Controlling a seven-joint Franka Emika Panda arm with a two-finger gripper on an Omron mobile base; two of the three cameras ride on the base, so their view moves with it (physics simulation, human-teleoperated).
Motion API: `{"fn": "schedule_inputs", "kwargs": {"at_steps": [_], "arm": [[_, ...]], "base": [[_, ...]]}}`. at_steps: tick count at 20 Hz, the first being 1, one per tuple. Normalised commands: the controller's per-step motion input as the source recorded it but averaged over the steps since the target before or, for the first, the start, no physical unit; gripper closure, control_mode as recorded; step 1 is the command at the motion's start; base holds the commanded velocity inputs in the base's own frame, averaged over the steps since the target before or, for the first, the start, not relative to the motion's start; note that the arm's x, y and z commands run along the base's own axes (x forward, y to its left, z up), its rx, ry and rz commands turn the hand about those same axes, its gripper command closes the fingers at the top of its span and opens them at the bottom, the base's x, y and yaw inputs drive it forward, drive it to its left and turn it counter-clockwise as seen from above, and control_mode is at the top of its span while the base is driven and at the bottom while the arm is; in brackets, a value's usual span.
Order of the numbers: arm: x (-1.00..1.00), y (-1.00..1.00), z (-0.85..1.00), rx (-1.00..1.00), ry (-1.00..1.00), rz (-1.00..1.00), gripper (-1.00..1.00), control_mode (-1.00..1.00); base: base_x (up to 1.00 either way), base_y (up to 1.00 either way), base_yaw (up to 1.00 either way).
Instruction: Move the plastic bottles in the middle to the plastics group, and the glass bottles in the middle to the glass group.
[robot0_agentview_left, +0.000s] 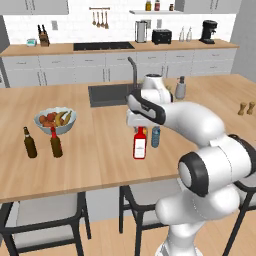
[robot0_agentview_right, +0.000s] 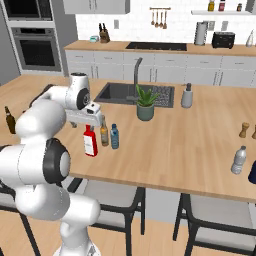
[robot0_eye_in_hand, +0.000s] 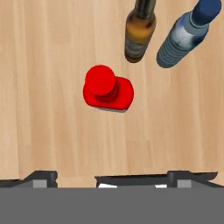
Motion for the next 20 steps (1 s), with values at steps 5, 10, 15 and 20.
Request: {"fn": "schedule_inputs", "kwargs": {"at_steps": [5, 10, 15, 20], "arm": [[0.23, 0.05, -0.06, 0.0, 0.12, 0.0, -1.0, -1.0], [0.2, 0.0, -0.01, 0.0, 0.07, 0.0, -1.0, -1.0], [0.28, 0.0, -0.11, 0.0, 0.05, 0.0, -1.0, -1.0], [0.24, 0.0, -0.16, 0.0, 0.05, 0.0, -1.0, -1.0]], "base": [[0.0, 0.0, 0.0], [0.0, 0.0, 0.0], [0.0, 0.0, 0.0], [0.0, 0.0, 0.0]]}}
